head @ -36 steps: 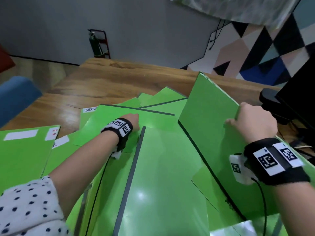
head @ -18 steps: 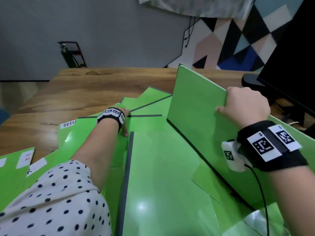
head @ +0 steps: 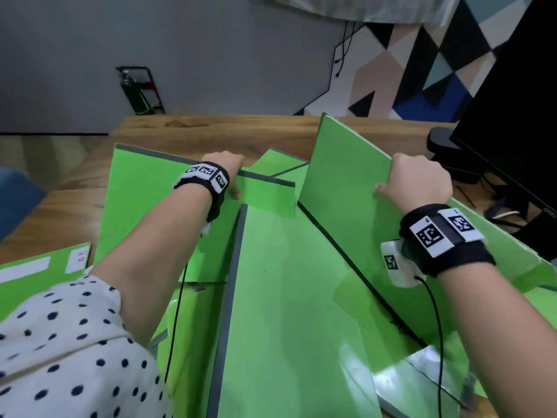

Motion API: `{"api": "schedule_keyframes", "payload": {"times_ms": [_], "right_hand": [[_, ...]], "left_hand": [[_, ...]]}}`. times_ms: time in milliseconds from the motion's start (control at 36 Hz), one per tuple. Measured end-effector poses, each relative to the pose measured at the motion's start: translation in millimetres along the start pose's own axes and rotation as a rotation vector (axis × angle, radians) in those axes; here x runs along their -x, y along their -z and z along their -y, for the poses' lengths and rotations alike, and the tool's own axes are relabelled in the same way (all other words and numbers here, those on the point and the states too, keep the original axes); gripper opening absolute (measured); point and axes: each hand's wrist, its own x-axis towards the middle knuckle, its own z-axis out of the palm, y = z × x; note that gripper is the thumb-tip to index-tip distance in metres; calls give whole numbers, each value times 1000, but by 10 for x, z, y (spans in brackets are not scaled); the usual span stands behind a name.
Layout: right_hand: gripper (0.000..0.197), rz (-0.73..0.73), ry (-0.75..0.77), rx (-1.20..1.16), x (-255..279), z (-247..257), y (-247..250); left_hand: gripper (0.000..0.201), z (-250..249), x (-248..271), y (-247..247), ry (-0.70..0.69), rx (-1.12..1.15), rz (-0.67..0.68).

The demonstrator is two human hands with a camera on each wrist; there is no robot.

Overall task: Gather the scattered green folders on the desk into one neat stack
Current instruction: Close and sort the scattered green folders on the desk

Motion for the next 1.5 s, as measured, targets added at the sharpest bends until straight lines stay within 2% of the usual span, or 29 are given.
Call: {"api": "schedule_keyframes", "payload": {"times_ms": [83,222,333,444,528,639,722,806,972,1083,1167,1278,1361,1417,1444,1500], "right_hand": [[25,-13,25,4,65,60,14],[19,-8,59,-11,144,128,20],[20,34,54,-38,130,116,50],[21,71,23,-78,81,38,96],[19,91,6,-88,71,-31,147],[23,81,-44,-113,54,-158,236],[26,38,-72,-129,8,-278,337],[29,-19,-87,-142,-55,-385,462],[28,-94,-65,-216,-90,-440,695],[34,-125,-76,-282,-5,-422,753],[40,-130,-75,-347,78,-401,800],[44,-63,-80,-588,141,-359,814],[46,-13,-165,-956,119,-376,589],[35,114,-221,-1162,134,-397,306],[43,189,-252,-1202,181,-399,165],[93,278,-323,-1236,278,-415,-152]], "left_hand": [[61,-87,189,252,-23,-85,-32],[39,-251,480,670,33,-162,-145],[37,-316,679,978,68,-119,-301],[40,-329,879,1225,40,-55,-446],[40,-281,1027,1331,29,56,-568],[36,-129,1222,1356,100,439,-641],[44,-21,1317,1056,224,770,-535],[51,-11,1396,497,357,998,-342],[53,-226,1743,-602,525,1054,-8],[52,-273,1905,-931,611,1075,95],[59,-328,1986,-1050,645,1104,153],[89,-398,2087,-1141,702,1147,184],[81,-447,2174,-1165,721,1168,204],[74,-467,2226,-1168,728,1171,254],[72,-475,2247,-1169,734,1164,286],[69,-493,2285,-1187,751,1154,336]]}}
